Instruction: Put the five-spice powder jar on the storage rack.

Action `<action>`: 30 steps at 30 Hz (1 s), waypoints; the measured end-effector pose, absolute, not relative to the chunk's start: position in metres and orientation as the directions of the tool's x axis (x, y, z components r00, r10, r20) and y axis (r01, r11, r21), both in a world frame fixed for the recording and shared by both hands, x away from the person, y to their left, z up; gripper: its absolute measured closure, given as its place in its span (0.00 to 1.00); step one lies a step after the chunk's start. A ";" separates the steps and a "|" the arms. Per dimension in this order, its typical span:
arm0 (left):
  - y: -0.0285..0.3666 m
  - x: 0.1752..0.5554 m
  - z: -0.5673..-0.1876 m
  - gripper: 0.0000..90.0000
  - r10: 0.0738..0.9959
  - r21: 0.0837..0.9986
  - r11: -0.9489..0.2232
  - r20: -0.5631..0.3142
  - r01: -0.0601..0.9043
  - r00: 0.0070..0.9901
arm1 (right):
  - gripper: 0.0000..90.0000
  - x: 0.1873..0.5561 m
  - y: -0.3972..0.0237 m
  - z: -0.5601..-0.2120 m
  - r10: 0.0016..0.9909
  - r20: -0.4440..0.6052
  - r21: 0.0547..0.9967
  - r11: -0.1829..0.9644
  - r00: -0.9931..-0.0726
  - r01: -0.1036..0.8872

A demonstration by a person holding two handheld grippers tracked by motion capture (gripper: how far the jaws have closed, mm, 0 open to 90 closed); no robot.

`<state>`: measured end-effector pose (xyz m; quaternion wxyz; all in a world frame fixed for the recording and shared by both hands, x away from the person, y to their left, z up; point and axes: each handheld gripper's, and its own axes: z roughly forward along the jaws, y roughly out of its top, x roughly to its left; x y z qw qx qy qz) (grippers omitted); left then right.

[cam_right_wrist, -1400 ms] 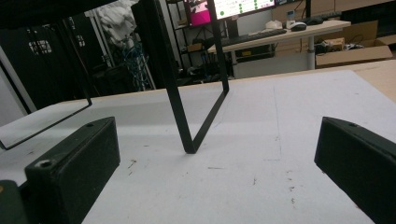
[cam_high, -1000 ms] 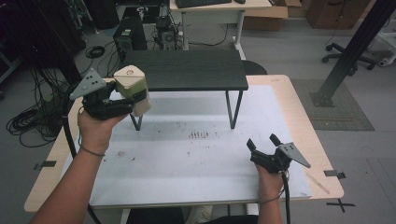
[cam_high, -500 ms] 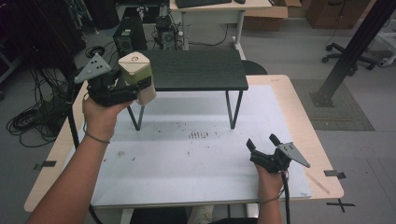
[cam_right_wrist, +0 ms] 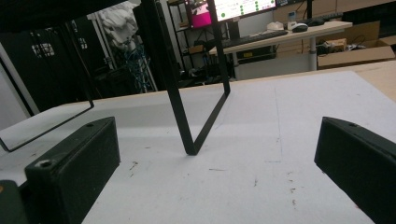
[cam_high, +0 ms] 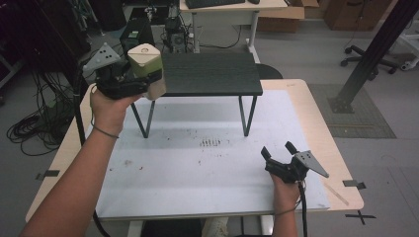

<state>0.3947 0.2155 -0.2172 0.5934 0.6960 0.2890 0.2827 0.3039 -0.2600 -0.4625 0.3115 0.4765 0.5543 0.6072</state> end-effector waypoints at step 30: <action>0.210 0.442 -0.222 0.33 0.762 0.984 -0.125 0.014 0.127 0.648 | 0.00 0.304 -0.262 -0.463 0.899 0.247 0.968 -0.209 -0.362 0.139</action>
